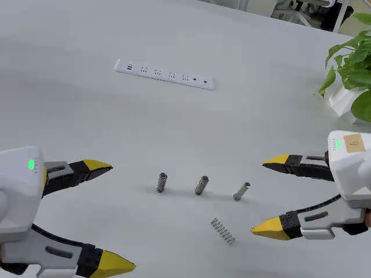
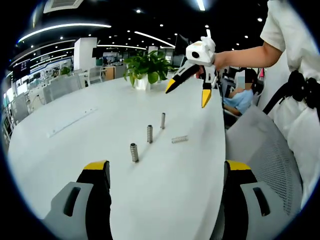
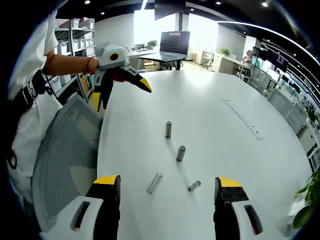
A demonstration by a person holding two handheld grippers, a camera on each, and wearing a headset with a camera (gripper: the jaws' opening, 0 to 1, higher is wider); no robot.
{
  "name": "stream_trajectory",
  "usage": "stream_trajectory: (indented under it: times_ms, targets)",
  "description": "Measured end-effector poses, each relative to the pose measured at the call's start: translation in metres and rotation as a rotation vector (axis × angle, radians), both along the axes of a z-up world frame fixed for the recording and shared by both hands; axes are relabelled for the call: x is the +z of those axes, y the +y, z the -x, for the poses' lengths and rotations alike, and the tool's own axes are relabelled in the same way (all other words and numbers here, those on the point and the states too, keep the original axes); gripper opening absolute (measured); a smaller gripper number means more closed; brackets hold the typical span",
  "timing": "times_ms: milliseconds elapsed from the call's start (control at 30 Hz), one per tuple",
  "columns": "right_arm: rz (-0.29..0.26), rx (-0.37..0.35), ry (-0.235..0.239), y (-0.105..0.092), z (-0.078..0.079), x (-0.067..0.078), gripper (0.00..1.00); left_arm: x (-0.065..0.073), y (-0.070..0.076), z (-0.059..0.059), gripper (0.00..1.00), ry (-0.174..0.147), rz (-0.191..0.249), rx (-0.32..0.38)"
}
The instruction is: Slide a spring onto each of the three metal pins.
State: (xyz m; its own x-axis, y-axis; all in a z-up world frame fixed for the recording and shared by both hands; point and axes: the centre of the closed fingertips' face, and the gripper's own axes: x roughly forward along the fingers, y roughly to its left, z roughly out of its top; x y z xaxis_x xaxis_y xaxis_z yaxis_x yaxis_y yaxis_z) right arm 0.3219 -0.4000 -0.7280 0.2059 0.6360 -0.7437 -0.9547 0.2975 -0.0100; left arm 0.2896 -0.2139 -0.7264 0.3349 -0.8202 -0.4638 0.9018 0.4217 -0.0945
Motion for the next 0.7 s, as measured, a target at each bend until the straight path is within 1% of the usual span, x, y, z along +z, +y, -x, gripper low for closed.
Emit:
stream_trajectory:
  times_ms: [100, 167, 233, 300, 400, 433, 500, 567, 667, 700]
  targets:
    - [-0.039, -0.039, -0.002, -0.009, 0.006, -0.001, 0.80, 0.001, -0.004, 0.001, 0.93, 0.000, -0.021, -0.020]
    - [-0.057, -0.050, -0.004, -0.014, 0.010, -0.002, 0.81, 0.002, -0.006, 0.002, 0.93, -0.001, -0.029, -0.031]
    - [-0.073, -0.075, 0.002, -0.021, 0.015, -0.005, 0.83, 0.002, -0.009, 0.002, 0.93, 0.001, -0.040, -0.040]
    - [-0.103, -0.088, 0.006, -0.024, 0.020, -0.005, 0.85, 0.003, -0.011, 0.002, 0.93, -0.004, -0.056, -0.050]
    - [-0.128, -0.113, -0.008, -0.033, 0.024, -0.006, 0.88, 0.005, -0.016, 0.003, 0.93, -0.005, -0.063, -0.061]
    - [-0.133, -0.130, -0.001, -0.037, 0.026, -0.007, 0.88, 0.005, -0.019, 0.004, 0.92, -0.011, -0.079, -0.075]
    - [-0.138, -0.136, -0.003, -0.042, 0.029, -0.008, 0.89, 0.005, -0.023, 0.005, 0.92, -0.020, -0.094, -0.094]
    - [-0.154, -0.152, -0.009, -0.046, 0.031, -0.008, 0.91, 0.006, -0.029, 0.004, 0.91, -0.025, -0.108, -0.109]
    - [-0.171, -0.170, -0.014, -0.052, 0.034, -0.007, 0.92, 0.007, -0.042, 0.005, 0.89, -0.038, -0.129, -0.154]
    - [-0.182, -0.178, -0.017, -0.054, 0.036, -0.007, 0.92, 0.005, -0.047, 0.005, 0.87, -0.045, -0.154, -0.182]
